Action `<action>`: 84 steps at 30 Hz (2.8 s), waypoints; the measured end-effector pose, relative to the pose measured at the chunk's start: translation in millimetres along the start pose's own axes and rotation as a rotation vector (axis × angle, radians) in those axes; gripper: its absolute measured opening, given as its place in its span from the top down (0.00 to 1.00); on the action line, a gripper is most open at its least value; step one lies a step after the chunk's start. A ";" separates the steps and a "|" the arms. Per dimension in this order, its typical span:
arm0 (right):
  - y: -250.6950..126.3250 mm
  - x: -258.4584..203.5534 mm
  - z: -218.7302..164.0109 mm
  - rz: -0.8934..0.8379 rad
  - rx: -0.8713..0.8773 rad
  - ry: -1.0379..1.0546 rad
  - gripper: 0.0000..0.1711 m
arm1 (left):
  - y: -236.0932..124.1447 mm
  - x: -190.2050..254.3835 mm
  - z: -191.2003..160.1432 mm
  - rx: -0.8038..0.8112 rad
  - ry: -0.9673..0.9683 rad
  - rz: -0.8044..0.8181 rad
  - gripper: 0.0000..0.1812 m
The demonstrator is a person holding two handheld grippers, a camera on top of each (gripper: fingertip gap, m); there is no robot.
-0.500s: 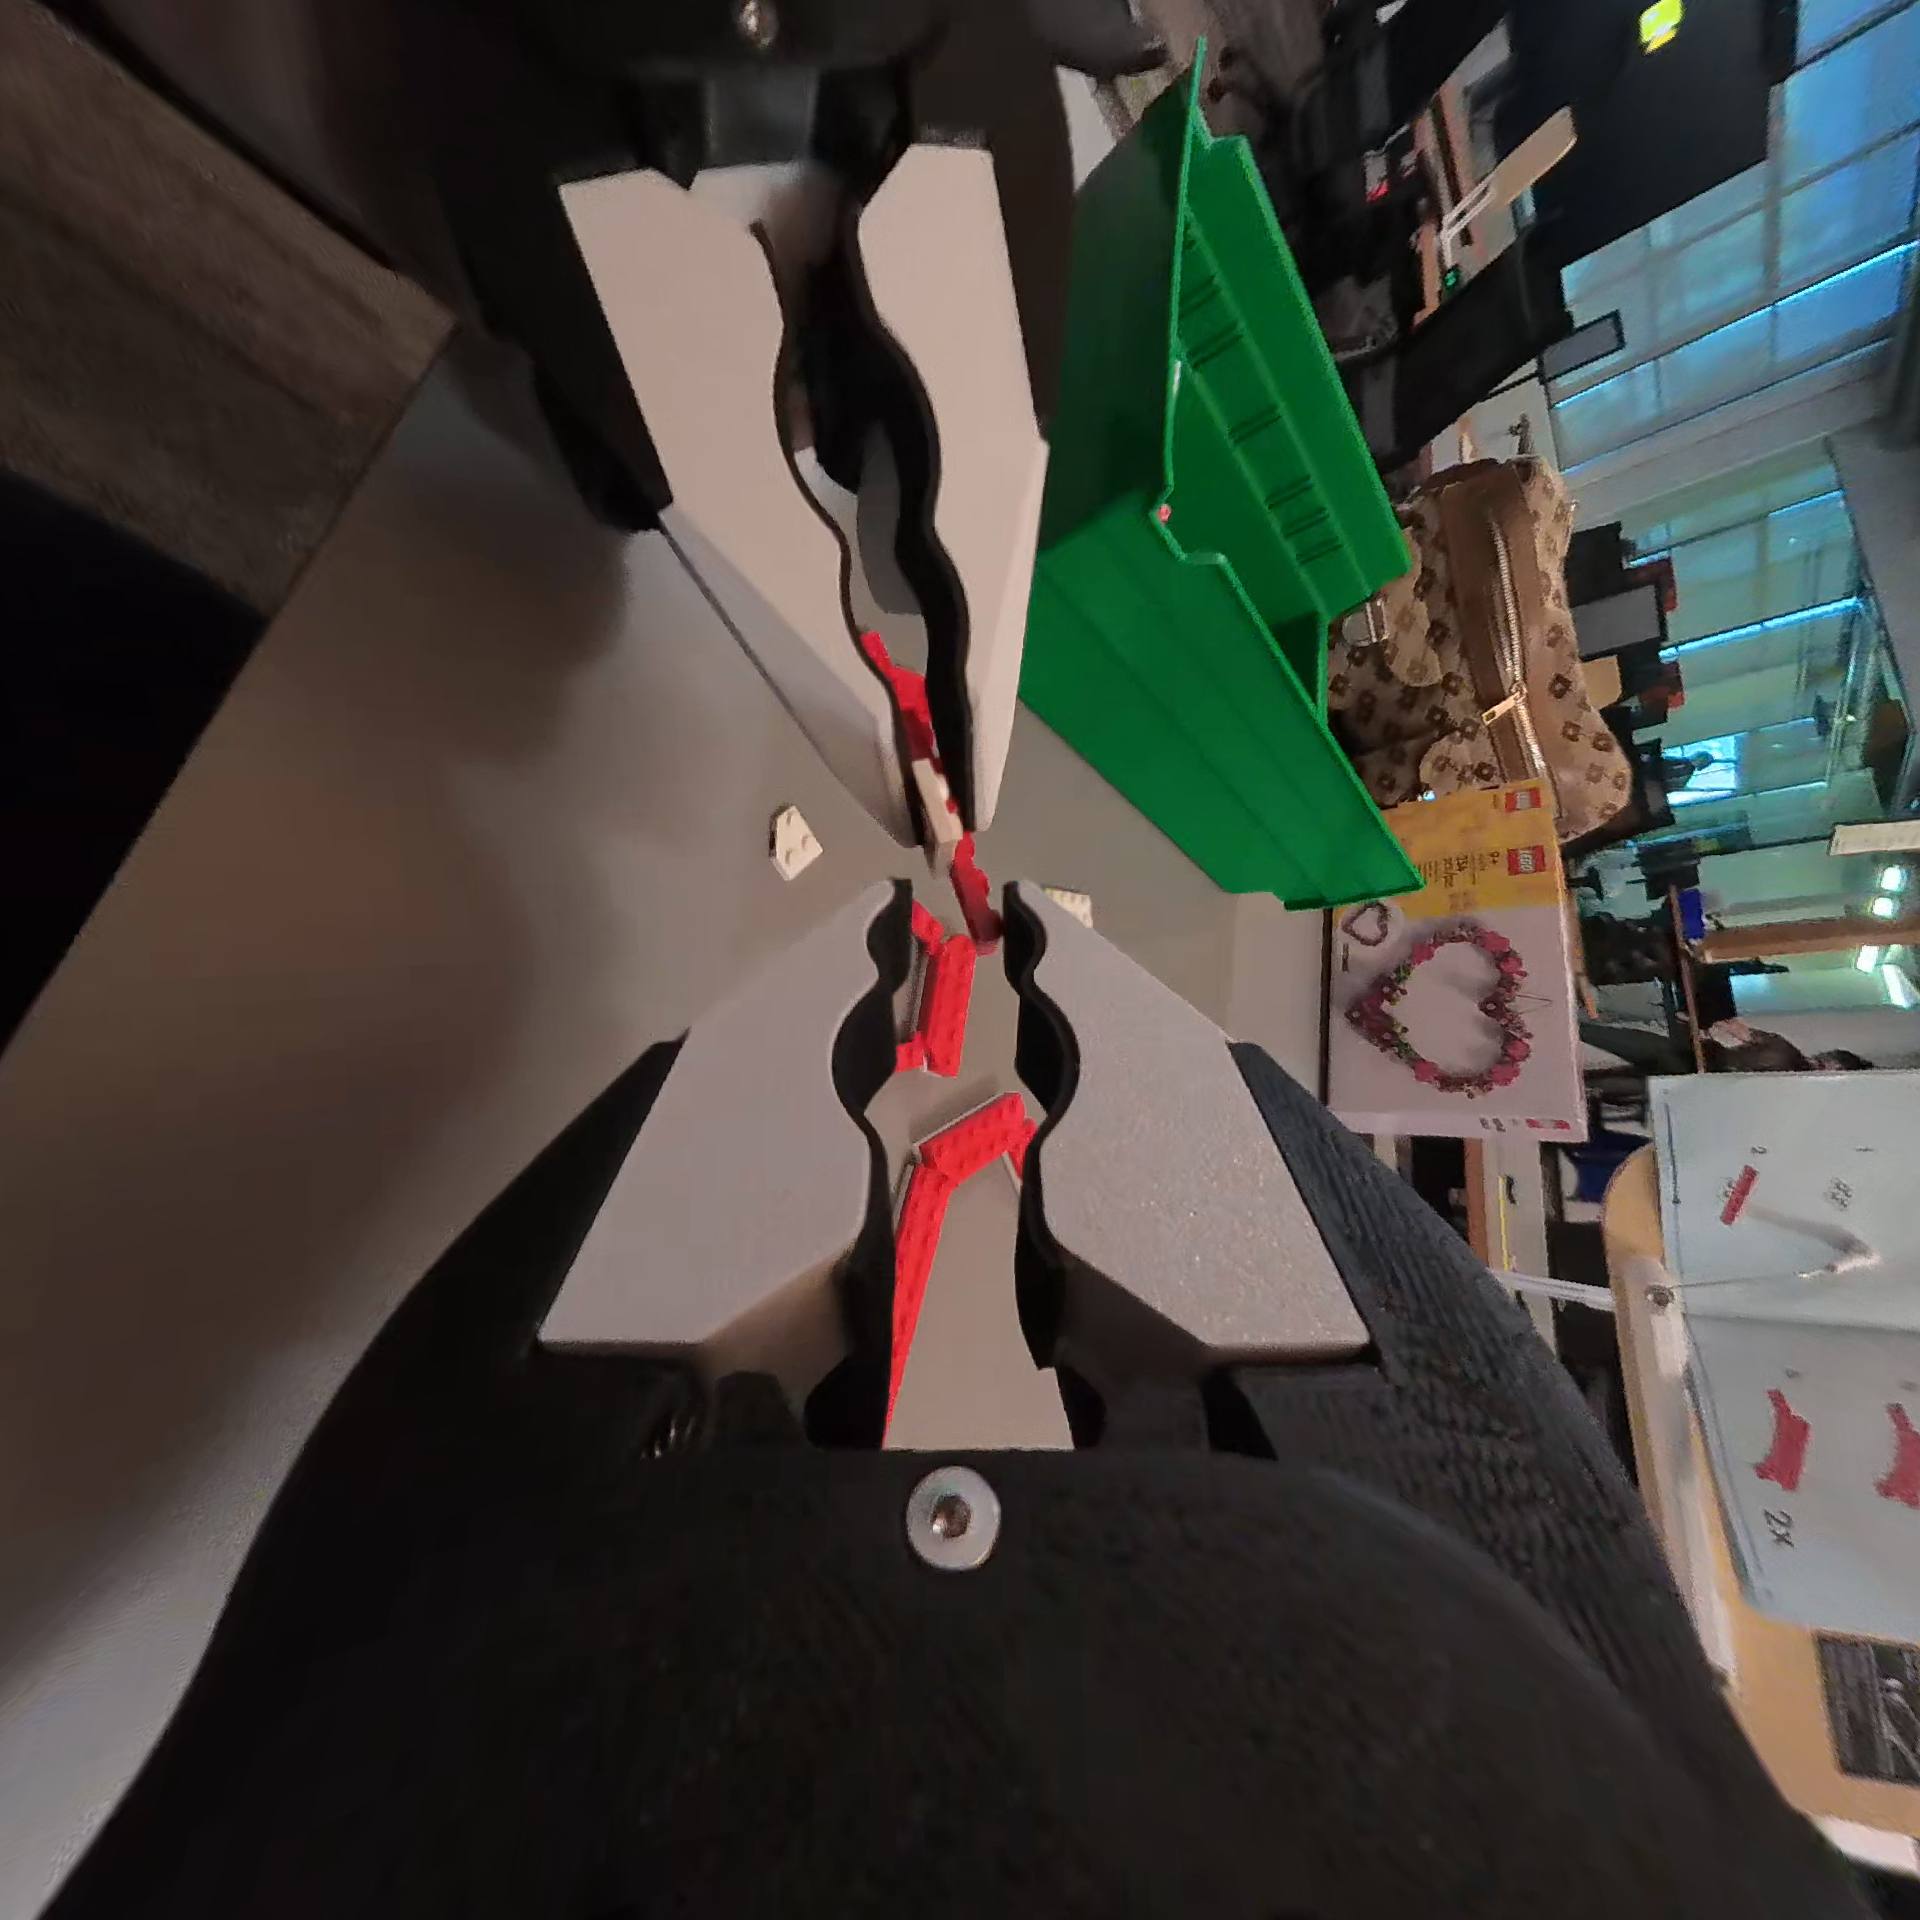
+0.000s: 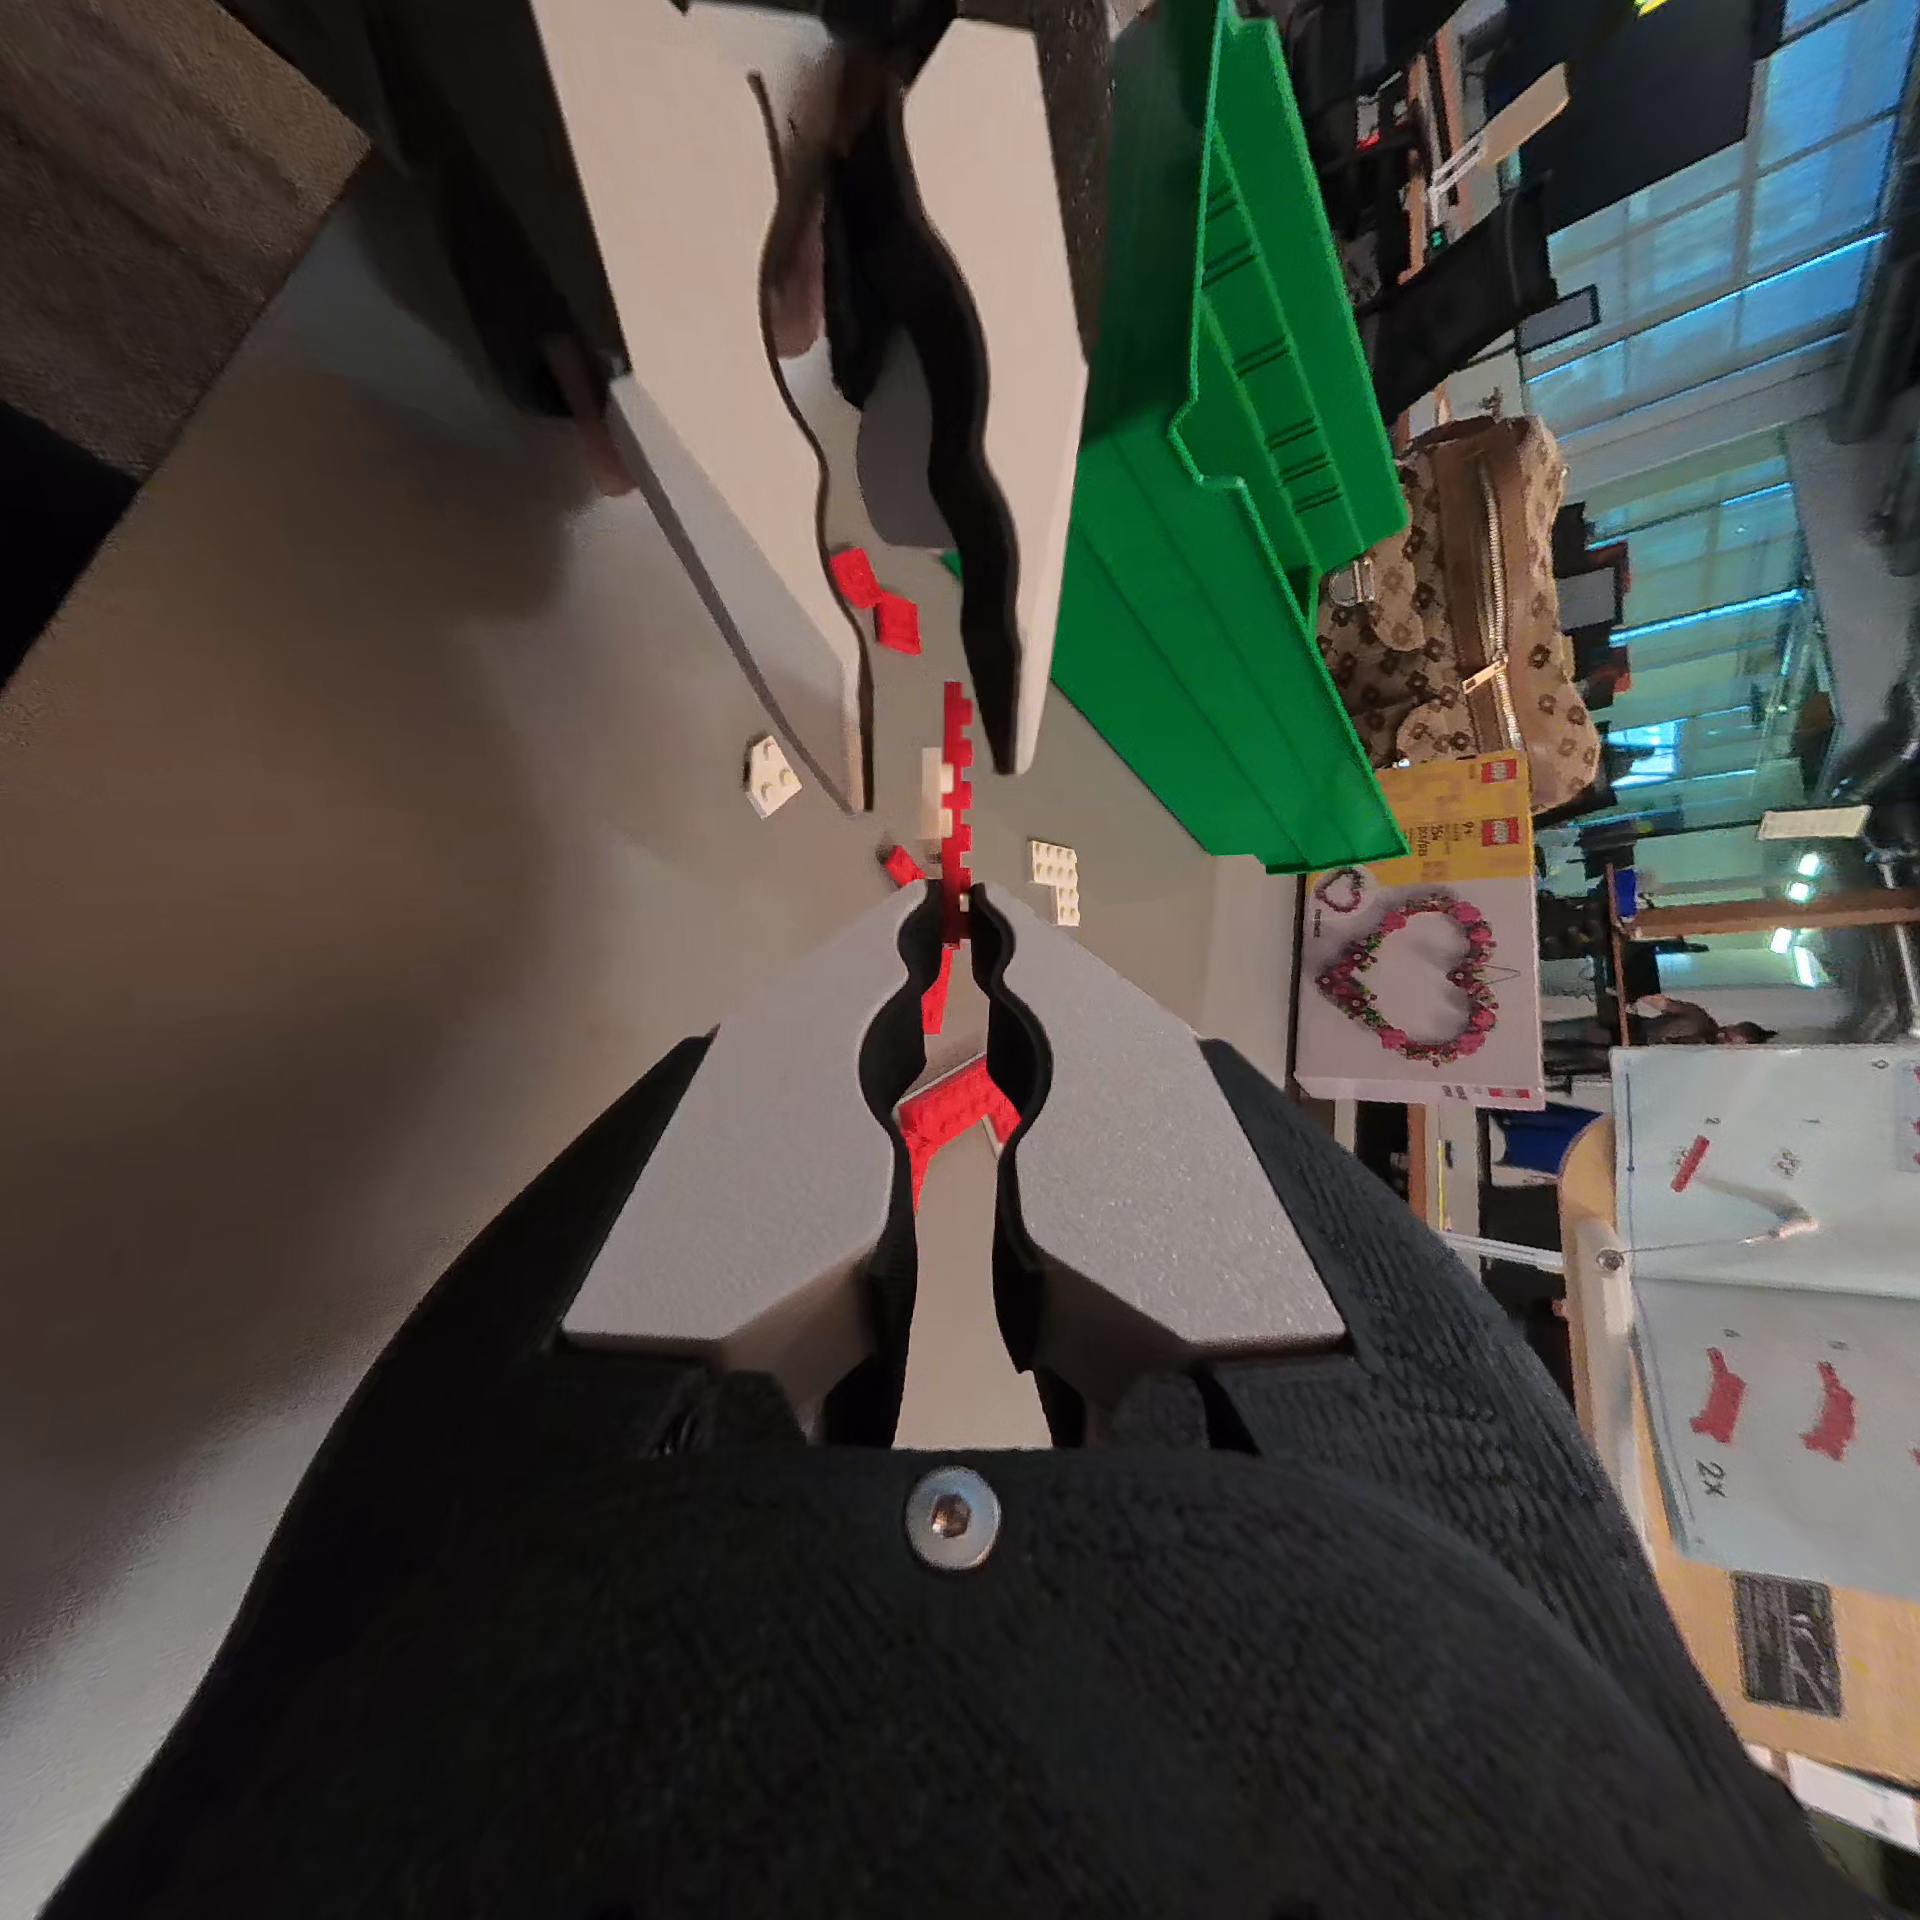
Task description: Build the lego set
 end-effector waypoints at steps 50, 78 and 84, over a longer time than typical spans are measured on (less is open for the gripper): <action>12.3 -36.7 -39.7 -0.358 0.134 -0.380 0.99 | -24.4 -29.6 -11.1 -0.123 -0.646 0.019 0.75; -48.6 -11.2 -84.1 -0.399 0.378 -0.004 0.86 | 30.1 20.0 -38.5 -0.524 -0.512 -0.329 0.97; -53.1 -3.8 -86.7 -0.427 0.410 0.099 0.87 | 22.7 10.6 -31.1 -0.520 -0.571 -0.272 0.66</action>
Point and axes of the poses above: each gripper's, where its closed fingertips meet, y out along the fingers, z out of its top, x = y × z across the jaws, the point moved 7 cm from there along -y, back along the fingers, and after that the axes turned 12 degrees about x, right-handed, at the moved point
